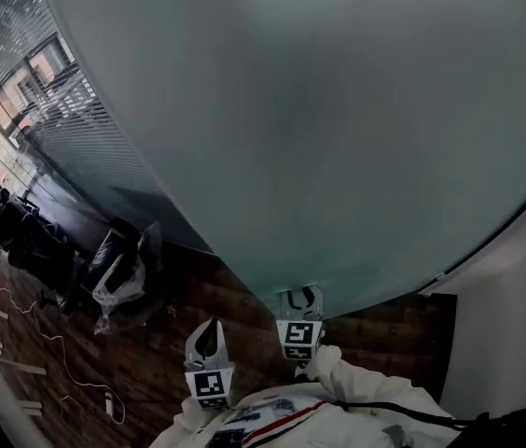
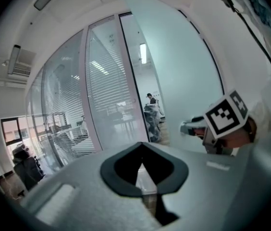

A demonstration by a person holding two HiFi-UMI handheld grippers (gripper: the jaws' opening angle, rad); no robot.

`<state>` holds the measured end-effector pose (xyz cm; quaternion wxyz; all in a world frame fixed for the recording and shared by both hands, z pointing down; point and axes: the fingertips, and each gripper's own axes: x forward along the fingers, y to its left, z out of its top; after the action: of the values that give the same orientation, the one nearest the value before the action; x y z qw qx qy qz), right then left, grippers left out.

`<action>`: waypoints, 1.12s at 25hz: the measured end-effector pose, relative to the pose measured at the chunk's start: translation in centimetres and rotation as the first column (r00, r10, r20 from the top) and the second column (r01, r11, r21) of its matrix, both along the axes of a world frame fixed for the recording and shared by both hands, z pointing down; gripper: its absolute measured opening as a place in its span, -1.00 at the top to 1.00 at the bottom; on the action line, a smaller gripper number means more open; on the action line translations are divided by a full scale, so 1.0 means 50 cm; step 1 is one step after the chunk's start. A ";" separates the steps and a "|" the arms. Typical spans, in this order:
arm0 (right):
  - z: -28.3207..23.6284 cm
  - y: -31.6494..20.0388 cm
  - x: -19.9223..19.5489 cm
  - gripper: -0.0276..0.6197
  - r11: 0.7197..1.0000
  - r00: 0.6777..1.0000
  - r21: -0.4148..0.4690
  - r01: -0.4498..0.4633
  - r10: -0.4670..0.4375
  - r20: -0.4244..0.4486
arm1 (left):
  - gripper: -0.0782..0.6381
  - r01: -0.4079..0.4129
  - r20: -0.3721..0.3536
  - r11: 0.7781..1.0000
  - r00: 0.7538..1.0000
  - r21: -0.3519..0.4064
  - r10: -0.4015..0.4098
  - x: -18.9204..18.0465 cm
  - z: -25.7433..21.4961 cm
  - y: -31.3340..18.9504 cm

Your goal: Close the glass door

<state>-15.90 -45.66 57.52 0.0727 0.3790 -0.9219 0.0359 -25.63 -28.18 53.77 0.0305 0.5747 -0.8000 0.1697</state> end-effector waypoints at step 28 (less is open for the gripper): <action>0.002 -0.145 -0.074 0.56 0.995 0.995 -0.009 -0.098 0.098 0.001 | 0.78 -0.240 -0.065 0.969 0.968 0.066 0.244 -0.188 0.030 -0.315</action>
<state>-19.60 -52.89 57.64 0.0719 0.4232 -0.9021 0.0439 -35.02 -43.93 55.28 0.0222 0.6743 -0.7269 0.1282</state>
